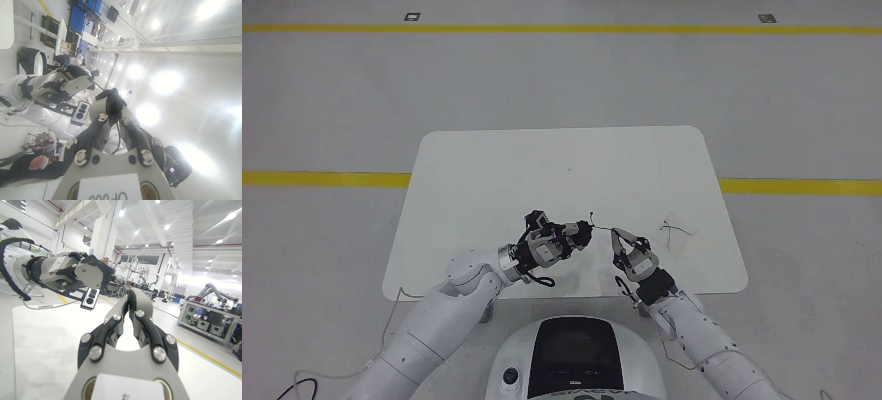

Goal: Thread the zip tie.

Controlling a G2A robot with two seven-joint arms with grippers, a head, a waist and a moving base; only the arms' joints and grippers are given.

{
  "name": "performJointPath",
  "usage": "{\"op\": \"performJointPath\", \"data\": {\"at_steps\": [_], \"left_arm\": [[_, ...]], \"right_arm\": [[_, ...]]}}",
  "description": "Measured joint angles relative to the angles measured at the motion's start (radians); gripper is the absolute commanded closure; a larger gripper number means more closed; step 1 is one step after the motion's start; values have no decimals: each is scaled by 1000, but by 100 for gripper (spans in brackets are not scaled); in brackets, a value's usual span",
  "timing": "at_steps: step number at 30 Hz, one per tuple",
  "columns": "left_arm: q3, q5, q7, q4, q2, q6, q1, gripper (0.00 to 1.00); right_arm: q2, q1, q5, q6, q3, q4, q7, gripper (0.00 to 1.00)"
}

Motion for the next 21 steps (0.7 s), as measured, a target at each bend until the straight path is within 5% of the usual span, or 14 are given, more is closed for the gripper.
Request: {"op": "performJointPath", "data": {"at_steps": [21], "left_arm": [[0, 0, 0, 0, 0, 0, 0, 100]], "right_arm": [[1, -10, 0, -5, 27, -4, 3, 100]]}}
